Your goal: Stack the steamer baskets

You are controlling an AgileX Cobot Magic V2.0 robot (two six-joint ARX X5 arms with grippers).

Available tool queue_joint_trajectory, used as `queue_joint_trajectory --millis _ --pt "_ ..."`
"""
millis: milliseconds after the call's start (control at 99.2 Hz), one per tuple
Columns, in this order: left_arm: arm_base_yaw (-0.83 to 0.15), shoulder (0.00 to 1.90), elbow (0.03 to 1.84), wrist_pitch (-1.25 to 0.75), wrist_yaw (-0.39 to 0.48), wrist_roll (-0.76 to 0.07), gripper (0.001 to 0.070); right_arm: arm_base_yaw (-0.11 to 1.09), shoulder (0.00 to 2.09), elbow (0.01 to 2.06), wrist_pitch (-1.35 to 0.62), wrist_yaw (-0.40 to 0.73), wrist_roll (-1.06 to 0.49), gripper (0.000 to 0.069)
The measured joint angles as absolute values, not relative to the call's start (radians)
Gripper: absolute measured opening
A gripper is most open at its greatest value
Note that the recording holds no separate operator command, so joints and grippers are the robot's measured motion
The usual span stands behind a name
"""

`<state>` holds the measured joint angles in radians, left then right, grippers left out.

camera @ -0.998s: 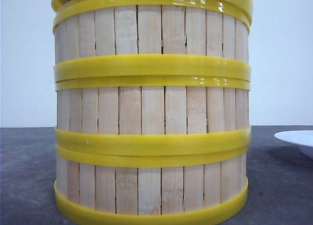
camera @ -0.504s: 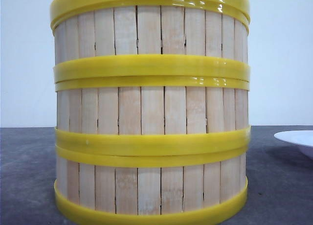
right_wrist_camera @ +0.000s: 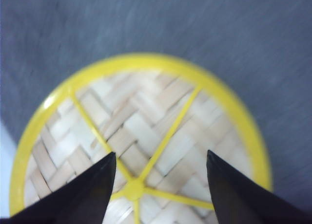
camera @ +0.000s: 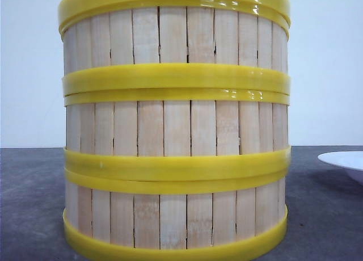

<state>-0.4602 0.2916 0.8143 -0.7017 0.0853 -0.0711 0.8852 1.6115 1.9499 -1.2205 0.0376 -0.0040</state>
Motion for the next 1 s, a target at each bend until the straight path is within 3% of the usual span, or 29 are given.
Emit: queue_joint_trajectory --millis 242,444,555,746,998 --pt "-0.46 0.292 0.814 -0.702 0.086 -0.071 0.032 0.889 1.476 2.116 -1.223 0.199 -0.023 0.0361" --pt "-0.46 0.292 0.814 -0.702 0.104 -0.072 0.032 0.889 1.28 2.121 -1.271 0.364 -0.017 0.0361" --pt "-0.46 0.292 0.814 -0.701 0.105 -0.072 0.032 0.889 1.19 2.088 -1.285 0.394 -0.001 0.0361" --pt "-0.46 0.311 0.814 -0.698 0.112 -0.083 0.032 0.889 1.007 1.885 -1.274 0.395 0.055 0.0361" --pt "-0.46 0.339 0.798 -0.692 0.142 -0.091 0.032 0.889 0.738 1.398 -1.122 0.395 0.175 0.0361"
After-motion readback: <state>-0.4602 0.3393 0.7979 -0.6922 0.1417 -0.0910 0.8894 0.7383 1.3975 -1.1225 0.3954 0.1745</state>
